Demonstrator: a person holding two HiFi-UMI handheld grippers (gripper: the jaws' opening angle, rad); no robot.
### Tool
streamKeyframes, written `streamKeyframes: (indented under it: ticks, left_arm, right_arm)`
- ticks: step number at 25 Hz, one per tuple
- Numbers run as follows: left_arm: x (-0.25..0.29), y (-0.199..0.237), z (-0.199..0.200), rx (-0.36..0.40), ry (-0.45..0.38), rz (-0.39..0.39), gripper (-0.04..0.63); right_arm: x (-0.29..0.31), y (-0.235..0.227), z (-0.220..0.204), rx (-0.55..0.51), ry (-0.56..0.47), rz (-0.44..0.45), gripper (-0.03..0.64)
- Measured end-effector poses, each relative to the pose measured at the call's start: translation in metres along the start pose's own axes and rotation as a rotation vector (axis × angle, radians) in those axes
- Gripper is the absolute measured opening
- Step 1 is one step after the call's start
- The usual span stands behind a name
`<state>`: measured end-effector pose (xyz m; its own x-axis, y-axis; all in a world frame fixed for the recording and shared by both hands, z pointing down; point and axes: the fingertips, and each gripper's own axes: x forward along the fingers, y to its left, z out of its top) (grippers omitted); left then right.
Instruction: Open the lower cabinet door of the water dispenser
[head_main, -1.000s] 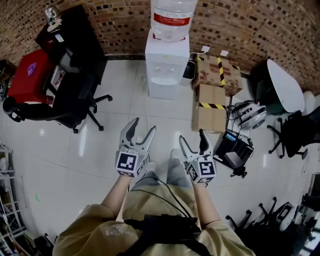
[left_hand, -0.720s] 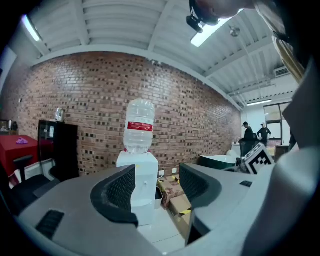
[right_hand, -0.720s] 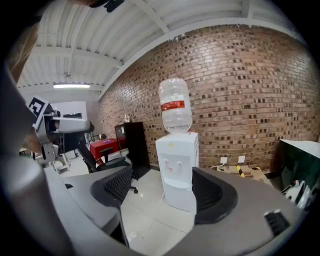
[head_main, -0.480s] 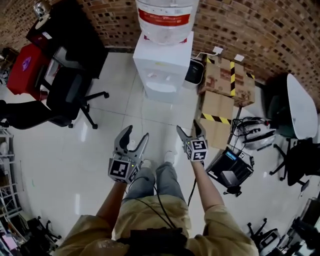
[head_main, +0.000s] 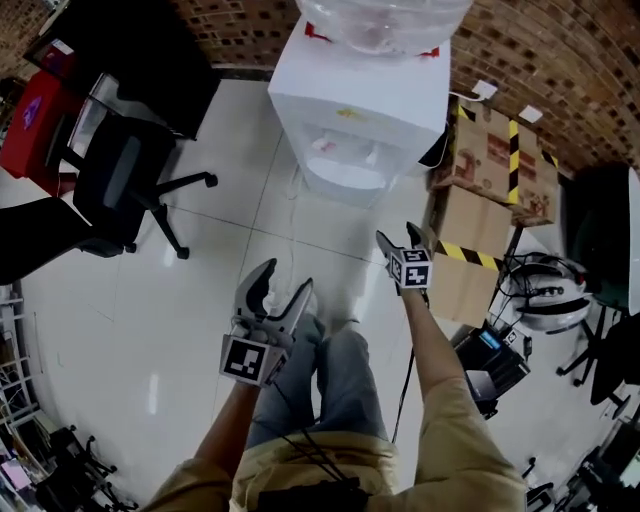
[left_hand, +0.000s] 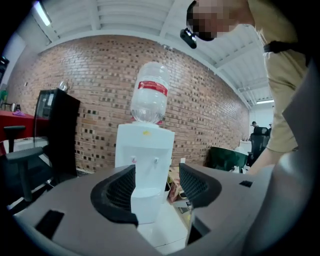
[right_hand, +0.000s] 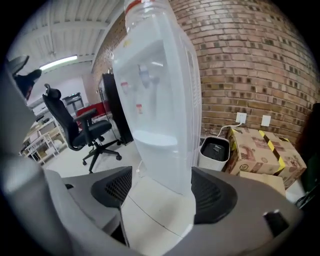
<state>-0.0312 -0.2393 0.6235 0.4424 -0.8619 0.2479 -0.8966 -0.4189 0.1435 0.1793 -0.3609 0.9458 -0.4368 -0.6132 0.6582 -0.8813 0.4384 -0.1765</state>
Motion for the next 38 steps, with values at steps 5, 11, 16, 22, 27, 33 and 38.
streamKeyframes:
  ticks: [5,11,16,22,27,33,38]
  left_arm:
    - [0.031,0.048,-0.051,0.009,-0.026,0.025,0.256]
    - [0.064,0.102,-0.102,0.085,-0.053,0.062,0.256]
    - [0.079,0.101,-0.119,0.076,-0.045,0.047,0.256]
    - [0.084,0.094,-0.108,0.055,-0.054,0.040,0.256]
    - [0.076,0.085,-0.095,0.030,-0.023,0.037,0.256]
    - [0.046,0.074,-0.076,-0.043,0.029,0.064,0.256]
    - [0.007,0.085,-0.088,-0.058,0.067,0.124,0.256]
  right_arm:
    - [0.108,-0.038,-0.032,-0.088,0.078,-0.016,0.377]
    - [0.182,-0.064,-0.018,-0.065,0.003,-0.002,0.367]
    - [0.185,-0.074,-0.017,-0.045,-0.043,-0.023,0.314]
    - [0.164,-0.054,-0.038,-0.033,-0.002,-0.048,0.230]
    - [0.126,-0.008,-0.068,-0.015,0.054,0.031,0.147]
    - [0.105,0.068,-0.108,0.084,0.108,0.079,0.147]
    - [0.105,0.176,-0.127,0.119,0.168,0.213,0.148]
